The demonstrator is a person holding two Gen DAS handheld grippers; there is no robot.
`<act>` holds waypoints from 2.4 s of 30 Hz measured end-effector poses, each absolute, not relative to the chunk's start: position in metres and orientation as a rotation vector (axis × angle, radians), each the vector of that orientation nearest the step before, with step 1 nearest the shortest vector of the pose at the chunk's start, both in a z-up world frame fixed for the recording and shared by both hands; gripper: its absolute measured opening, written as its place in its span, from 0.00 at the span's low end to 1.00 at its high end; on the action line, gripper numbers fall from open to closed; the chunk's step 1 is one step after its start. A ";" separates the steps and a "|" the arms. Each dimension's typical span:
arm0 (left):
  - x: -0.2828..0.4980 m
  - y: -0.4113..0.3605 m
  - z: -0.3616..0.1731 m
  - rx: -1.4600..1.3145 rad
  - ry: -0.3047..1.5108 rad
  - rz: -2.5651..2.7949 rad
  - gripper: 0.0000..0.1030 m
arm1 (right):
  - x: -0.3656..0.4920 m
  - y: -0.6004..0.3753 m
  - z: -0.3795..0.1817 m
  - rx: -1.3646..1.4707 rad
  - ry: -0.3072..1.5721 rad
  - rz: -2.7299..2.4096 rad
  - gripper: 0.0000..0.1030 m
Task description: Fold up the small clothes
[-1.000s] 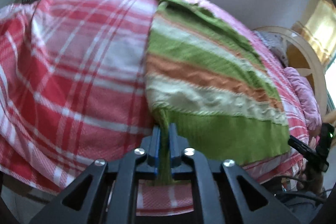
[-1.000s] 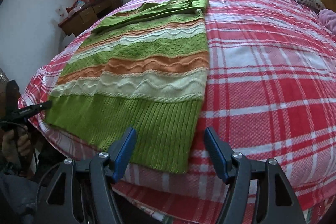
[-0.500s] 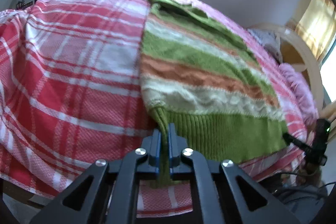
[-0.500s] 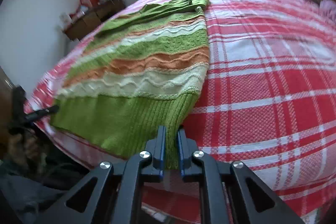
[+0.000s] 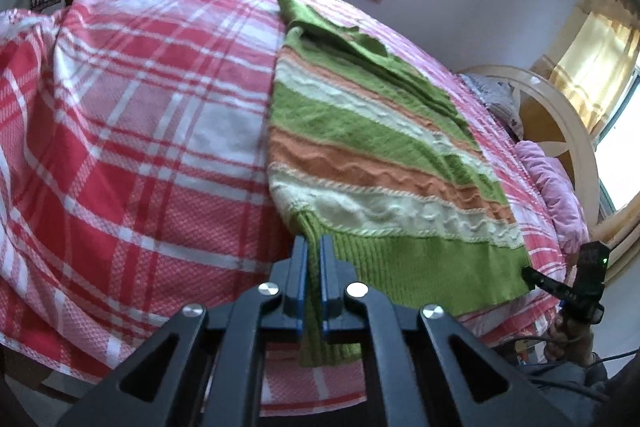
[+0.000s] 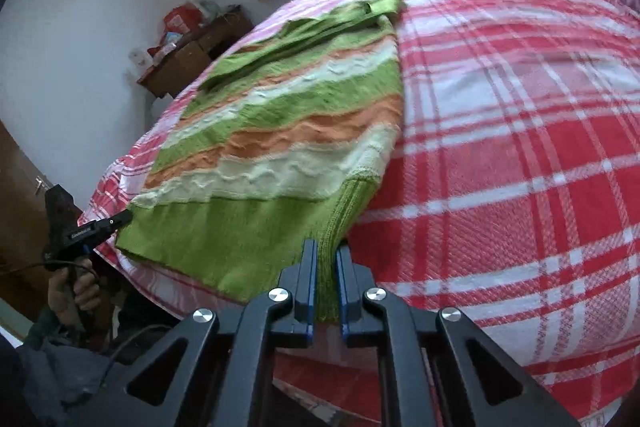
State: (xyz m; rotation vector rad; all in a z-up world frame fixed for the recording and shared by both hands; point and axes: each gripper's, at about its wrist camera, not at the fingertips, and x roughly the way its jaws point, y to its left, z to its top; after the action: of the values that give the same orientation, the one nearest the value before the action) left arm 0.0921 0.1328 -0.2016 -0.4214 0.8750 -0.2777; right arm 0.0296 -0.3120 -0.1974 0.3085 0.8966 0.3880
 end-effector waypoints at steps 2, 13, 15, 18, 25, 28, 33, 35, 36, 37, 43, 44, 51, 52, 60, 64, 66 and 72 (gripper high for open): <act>0.092 0.131 -0.207 -0.420 0.900 -0.280 0.05 | 0.032 -0.314 -0.205 0.334 0.927 0.399 0.08; 0.091 0.127 -0.209 -0.387 0.904 -0.279 0.04 | 0.028 -0.309 -0.196 0.315 0.884 0.416 0.07; 0.090 0.133 -0.197 -0.421 0.856 -0.304 0.04 | 0.025 -0.312 -0.181 0.332 0.826 0.458 0.07; 0.089 0.142 -0.176 -0.464 0.784 -0.329 0.04 | 0.023 -0.321 -0.159 0.375 0.745 0.497 0.07; 0.111 0.149 -0.146 -0.546 0.721 -0.378 0.04 | 0.043 -0.328 -0.114 0.404 0.609 0.520 0.07; 0.126 0.146 -0.132 -0.574 0.695 -0.395 0.04 | 0.053 -0.326 -0.098 0.396 0.561 0.521 0.06; 0.148 0.142 -0.112 -0.589 0.654 -0.420 0.04 | 0.067 -0.326 -0.081 0.395 0.511 0.513 0.06; 0.158 0.140 -0.103 -0.581 0.637 -0.411 0.04 | 0.073 -0.327 -0.075 0.394 0.497 0.516 0.06; 0.160 0.141 -0.100 -0.577 0.629 -0.405 0.03 | 0.077 -0.327 -0.072 0.388 0.490 0.515 0.06; 0.163 0.141 -0.096 -0.579 0.617 -0.407 0.01 | 0.081 -0.328 -0.068 0.382 0.481 0.512 0.06; 0.193 0.149 -0.074 -0.610 0.549 -0.403 0.00 | 0.111 -0.334 -0.046 0.375 0.433 0.509 0.04; 0.199 0.148 -0.072 -0.602 0.555 -0.395 0.00 | 0.117 -0.335 -0.043 0.377 0.428 0.512 0.04; 0.187 0.138 -0.115 -0.491 0.824 -0.303 0.31 | 0.133 -0.336 -0.055 0.398 0.464 0.514 0.04; 0.179 0.134 -0.127 -0.455 0.886 -0.282 0.43 | 0.131 -0.337 -0.061 0.405 0.477 0.511 0.04; 0.119 0.089 -0.214 -0.512 1.133 -0.325 0.64 | 0.111 -0.355 -0.082 0.450 0.515 0.482 0.04; 0.116 0.067 -0.206 -0.424 1.084 -0.264 0.66 | 0.106 -0.349 -0.076 0.436 0.507 0.501 0.04; 0.118 0.057 -0.205 -0.357 1.079 -0.222 0.51 | 0.102 -0.347 -0.075 0.432 0.501 0.513 0.04; 0.119 0.042 -0.203 -0.203 1.077 -0.206 0.07 | 0.095 -0.343 -0.078 0.450 0.498 0.527 0.04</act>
State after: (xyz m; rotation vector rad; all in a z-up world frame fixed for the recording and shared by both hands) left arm 0.1185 0.0419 -0.2031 -0.2028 1.0771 -0.2055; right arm 0.0948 -0.3430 -0.0782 0.4502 0.4976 0.5274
